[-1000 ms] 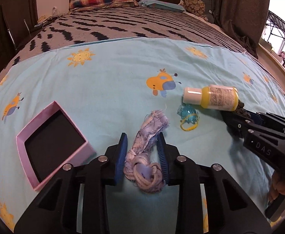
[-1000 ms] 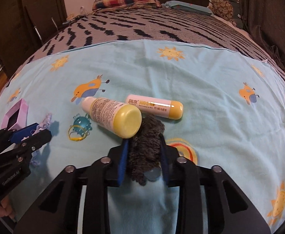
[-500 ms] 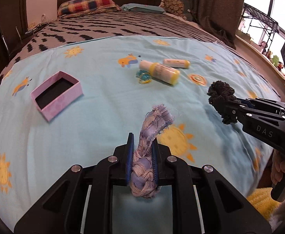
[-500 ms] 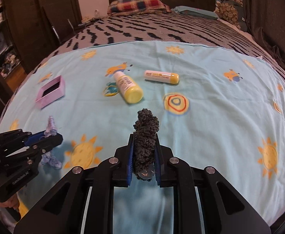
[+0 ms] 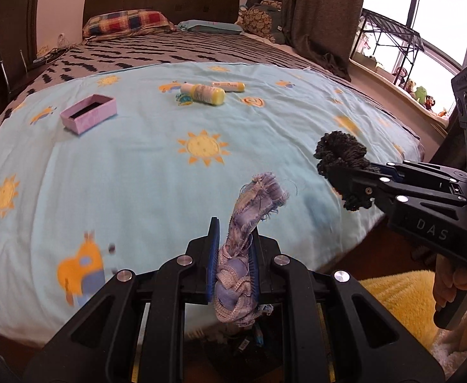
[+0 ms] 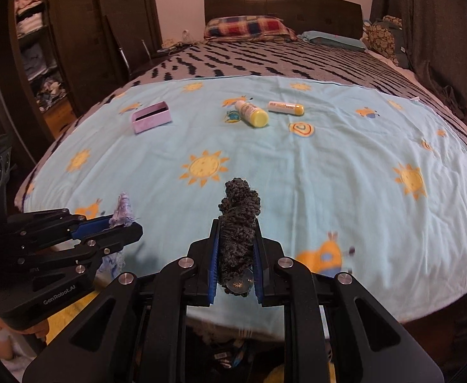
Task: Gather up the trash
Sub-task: 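Carry the braided cloth and scrunchie down over the bin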
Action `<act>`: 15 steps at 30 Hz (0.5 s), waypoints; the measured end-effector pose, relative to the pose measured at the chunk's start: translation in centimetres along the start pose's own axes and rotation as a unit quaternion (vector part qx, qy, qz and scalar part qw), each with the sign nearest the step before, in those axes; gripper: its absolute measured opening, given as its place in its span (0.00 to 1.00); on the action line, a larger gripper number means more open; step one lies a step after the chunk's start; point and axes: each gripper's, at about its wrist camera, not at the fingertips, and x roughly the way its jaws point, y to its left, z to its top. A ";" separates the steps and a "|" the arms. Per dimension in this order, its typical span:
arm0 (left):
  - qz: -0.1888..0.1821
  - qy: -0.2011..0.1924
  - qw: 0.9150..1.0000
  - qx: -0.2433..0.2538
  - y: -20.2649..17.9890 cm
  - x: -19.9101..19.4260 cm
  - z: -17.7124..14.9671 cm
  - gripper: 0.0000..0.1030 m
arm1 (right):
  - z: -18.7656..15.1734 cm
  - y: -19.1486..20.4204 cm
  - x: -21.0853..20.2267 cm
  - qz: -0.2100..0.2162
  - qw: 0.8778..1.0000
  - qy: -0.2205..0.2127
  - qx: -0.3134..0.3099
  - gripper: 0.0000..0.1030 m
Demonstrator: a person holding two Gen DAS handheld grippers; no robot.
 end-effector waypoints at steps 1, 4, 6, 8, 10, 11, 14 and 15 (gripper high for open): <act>-0.002 0.001 1.000 0.000 -0.2 -0.3 -0.9 0.15 | -0.9 0.1 -0.5 0.002 1.000 0.000 0.000 0.18; -0.002 0.008 1.000 0.007 -0.7 -0.7 -3.2 0.15 | -3.7 0.3 -1.4 0.006 1.000 0.002 0.000 0.18; 0.000 0.015 1.000 0.015 -1.1 -0.7 -5.0 0.15 | -5.7 0.4 -1.5 0.010 1.000 0.009 0.006 0.18; 0.000 0.028 0.999 0.019 -1.4 -0.3 -6.9 0.15 | -7.3 0.2 -1.1 0.016 0.999 0.021 0.018 0.18; -0.002 0.045 0.999 0.015 -1.4 0.5 -8.4 0.15 | -8.8 -0.1 -0.4 0.027 0.998 0.036 0.034 0.18; -0.001 0.054 0.998 0.013 -1.3 1.0 -9.1 0.15 | -9.6 -0.2 0.0 0.033 0.997 0.046 0.043 0.18; 0.001 0.076 0.997 0.006 -1.1 2.4 -10.8 0.15 | -11.9 -0.6 1.4 0.043 0.994 0.069 0.068 0.18; 0.000 0.083 0.997 0.004 -1.0 2.9 -11.3 0.15 | -12.4 -0.6 1.7 0.045 0.994 0.073 0.072 0.18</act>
